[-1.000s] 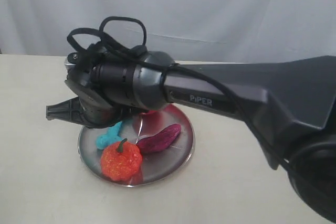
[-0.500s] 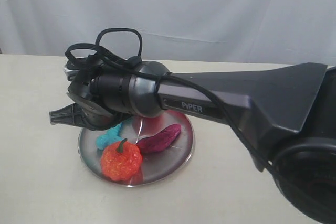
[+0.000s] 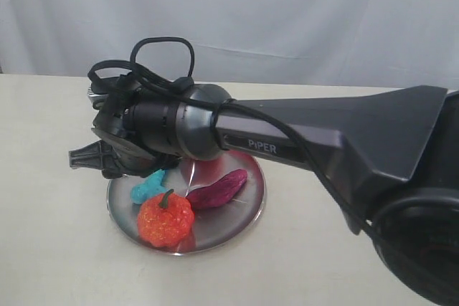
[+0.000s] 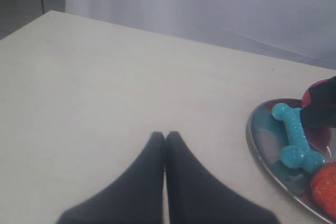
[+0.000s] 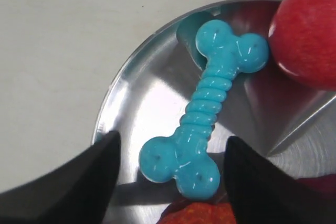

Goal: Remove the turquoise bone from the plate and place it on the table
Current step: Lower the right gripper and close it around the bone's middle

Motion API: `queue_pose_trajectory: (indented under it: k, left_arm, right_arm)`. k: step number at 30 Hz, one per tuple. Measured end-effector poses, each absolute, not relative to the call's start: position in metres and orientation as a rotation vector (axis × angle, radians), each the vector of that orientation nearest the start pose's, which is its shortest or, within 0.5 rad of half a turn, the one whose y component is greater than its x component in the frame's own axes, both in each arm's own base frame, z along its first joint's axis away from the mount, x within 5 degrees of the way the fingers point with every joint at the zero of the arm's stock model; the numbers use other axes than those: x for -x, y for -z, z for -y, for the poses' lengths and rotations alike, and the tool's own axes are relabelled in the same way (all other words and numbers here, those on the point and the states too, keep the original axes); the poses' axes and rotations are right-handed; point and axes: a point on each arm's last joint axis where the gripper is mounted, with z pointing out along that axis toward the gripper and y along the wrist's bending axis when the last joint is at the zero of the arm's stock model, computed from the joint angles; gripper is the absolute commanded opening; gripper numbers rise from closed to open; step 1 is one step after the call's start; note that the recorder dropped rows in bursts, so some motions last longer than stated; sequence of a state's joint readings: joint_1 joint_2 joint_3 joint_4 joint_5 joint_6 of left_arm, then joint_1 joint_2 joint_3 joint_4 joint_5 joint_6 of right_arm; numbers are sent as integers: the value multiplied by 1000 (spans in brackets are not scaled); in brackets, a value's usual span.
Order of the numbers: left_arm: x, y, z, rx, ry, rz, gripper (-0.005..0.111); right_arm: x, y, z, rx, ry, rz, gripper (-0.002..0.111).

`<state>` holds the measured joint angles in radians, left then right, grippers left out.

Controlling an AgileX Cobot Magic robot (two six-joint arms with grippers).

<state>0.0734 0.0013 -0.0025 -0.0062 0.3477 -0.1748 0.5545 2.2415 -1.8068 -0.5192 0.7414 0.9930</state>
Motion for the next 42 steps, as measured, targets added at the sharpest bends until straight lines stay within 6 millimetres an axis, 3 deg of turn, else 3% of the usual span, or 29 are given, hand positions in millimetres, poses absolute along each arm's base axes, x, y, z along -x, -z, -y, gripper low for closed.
queue_pose_trajectory:
  k: [8,18,26,32,35,39,42]
  left_arm:
    - [-53,-183,-4,230,77,-1816,0]
    - [-53,-183,-4,230,77,-1816,0]
    - [-53,-183,-4,230,77,-1816,0]
    - [-53,-183,-4,230,77,-1816,0]
    - [-53,-183,-4,230,77,-1816,0]
    - [-53,-183,-4,230,77,-1816,0]
    - [-53,-183,-4,230,77,-1816,0]
  right_arm:
    - [-437,-179,-234,-196,-15,-2489,67]
    - [-447,-147,-229,-219,107,-2435,67]
    - [-453,-122,-231,-243,97,-2399,64]
    - [-457,-110,-233,-249,85,-2375,34]
    - [-457,-110,-232,-263,88,-2374,13]
    - [-457,-110,-232,-260,94,-2372,1]
    - [-457,-111,-232,-260,92,-2371,0]
